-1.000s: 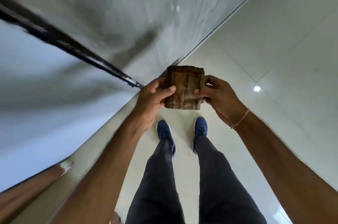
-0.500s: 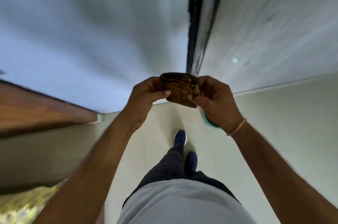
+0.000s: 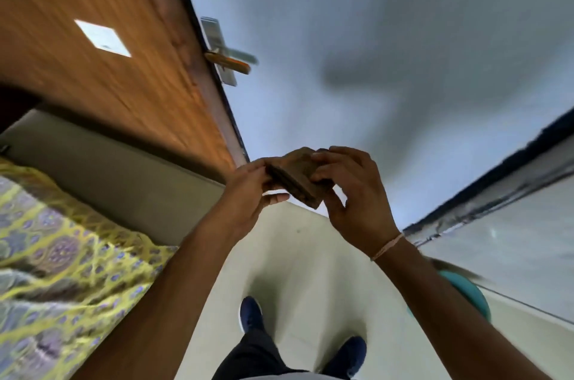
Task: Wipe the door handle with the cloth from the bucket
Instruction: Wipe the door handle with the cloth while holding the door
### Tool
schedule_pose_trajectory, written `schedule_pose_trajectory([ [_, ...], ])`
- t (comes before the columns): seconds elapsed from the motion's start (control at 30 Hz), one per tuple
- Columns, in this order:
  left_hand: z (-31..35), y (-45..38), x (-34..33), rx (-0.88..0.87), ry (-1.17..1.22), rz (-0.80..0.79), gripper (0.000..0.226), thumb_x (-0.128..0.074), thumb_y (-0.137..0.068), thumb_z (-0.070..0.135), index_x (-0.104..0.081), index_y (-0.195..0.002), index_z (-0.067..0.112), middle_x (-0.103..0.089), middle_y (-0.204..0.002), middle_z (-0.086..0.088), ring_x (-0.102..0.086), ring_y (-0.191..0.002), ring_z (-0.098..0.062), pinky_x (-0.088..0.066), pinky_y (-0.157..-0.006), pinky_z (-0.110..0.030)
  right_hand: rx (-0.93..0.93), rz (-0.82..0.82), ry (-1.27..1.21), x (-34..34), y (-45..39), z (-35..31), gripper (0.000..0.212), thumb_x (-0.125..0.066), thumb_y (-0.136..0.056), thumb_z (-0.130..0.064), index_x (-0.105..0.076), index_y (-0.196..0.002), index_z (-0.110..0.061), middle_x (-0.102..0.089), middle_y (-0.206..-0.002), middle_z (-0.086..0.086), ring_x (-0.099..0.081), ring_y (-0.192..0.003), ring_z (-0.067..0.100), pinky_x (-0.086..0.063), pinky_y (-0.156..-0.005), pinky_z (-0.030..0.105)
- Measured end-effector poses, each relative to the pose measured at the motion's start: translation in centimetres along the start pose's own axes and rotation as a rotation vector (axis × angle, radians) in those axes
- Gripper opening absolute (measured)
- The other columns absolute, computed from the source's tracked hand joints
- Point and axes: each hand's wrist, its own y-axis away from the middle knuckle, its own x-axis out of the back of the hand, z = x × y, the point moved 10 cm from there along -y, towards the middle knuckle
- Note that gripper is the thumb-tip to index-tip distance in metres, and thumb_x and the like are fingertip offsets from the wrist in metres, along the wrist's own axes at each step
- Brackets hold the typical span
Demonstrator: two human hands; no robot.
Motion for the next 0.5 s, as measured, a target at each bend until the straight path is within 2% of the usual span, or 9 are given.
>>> schedule_pose_trajectory([
  [0.07, 1.5, -0.7, 2.9, 0.035, 0.129, -0.01, 0.026, -0.052, -0.107, 0.02, -0.075, -0.098, 0.013, -0.078, -0.094, -0.008, -0.074, -0.085, -0.022, -0.062, -0.07, -0.035, 0.063, 0.02, 0.098, -2.9, -1.7, -1.7, 0.022, -0.074, -0.082, 0.004, -0.076, -0.094, -0.015, -0.072, -0.128, 0.002, -0.058, -0.127, 0.03, -0.048, -0.103, 0.043],
  [0.17, 4.0, -2.6, 7.2, 0.004, 0.114, -0.045, 0.016, -0.064, -0.103, 0.022, -0.075, -0.099, 0.011, -0.076, -0.087, -0.006, -0.071, -0.074, -0.017, -0.057, -0.058, -0.027, 0.036, 0.053, 0.174, -7.1, -3.9, -2.4, 0.025, -0.074, -0.079, 0.006, -0.077, -0.091, -0.016, -0.068, -0.128, 0.005, -0.057, -0.125, 0.03, -0.047, -0.1, 0.041],
  [0.2, 4.7, -3.3, 8.8, -0.005, 0.101, -0.054, 0.011, -0.069, -0.1, 0.017, -0.076, -0.104, 0.01, -0.078, -0.091, -0.009, -0.073, -0.078, -0.02, -0.06, -0.06, -0.029, 0.019, 0.06, 0.176, -8.5, -4.7, -2.6, 0.024, -0.076, -0.078, 0.005, -0.077, -0.091, -0.016, -0.068, -0.129, 0.005, -0.057, -0.126, 0.03, -0.047, -0.101, 0.041],
  [0.3, 6.1, -5.9, 12.8, 0.006, 0.096, -0.06, 0.015, -0.074, -0.096, 0.012, -0.074, -0.111, 0.01, -0.079, -0.107, -0.017, -0.077, -0.097, -0.032, -0.067, -0.081, -0.048, -0.005, 0.028, 0.15, -12.5, -6.8, -3.8, 0.02, -0.079, -0.081, -0.001, -0.074, -0.096, -0.014, -0.068, -0.133, 0.001, -0.055, -0.135, 0.028, -0.047, -0.107, 0.042],
  [0.37, 7.0, -7.6, 14.7, -0.007, 0.072, -0.039, 0.013, -0.073, -0.098, 0.012, -0.074, -0.111, 0.013, -0.079, -0.106, -0.015, -0.078, -0.098, -0.029, -0.068, -0.077, -0.044, -0.093, 0.002, 0.049, -14.5, -8.2, -4.0, 0.025, -0.08, -0.082, -0.005, -0.071, -0.103, -0.015, -0.066, -0.133, -0.008, -0.054, -0.137, 0.024, -0.048, -0.109, 0.038],
  [0.43, 7.7, -9.4, 15.9, -0.026, -0.001, 0.006, 0.008, -0.069, -0.102, 0.02, -0.076, -0.104, 0.02, -0.079, -0.102, -0.006, -0.075, -0.099, -0.023, -0.065, -0.08, -0.038, -0.244, 0.0, -0.117, -15.8, -9.6, -3.1, 0.029, -0.075, -0.086, -0.007, -0.066, -0.11, -0.02, -0.066, -0.123, -0.016, -0.063, -0.122, 0.015, -0.053, -0.1, 0.033],
  [0.5, 8.1, -11.4, 16.2, -0.011, -0.032, -0.004, 0.022, -0.063, -0.104, 0.038, -0.079, -0.106, 0.023, -0.08, -0.11, -0.004, -0.074, -0.109, -0.023, -0.06, -0.089, -0.04, -0.403, 0.006, -0.279, -17.3, -11.5, -1.4, 0.021, -0.069, -0.095, -0.012, -0.06, -0.111, -0.022, -0.068, -0.104, -0.018, -0.065, -0.094, 0.005, -0.054, -0.083, 0.024],
])
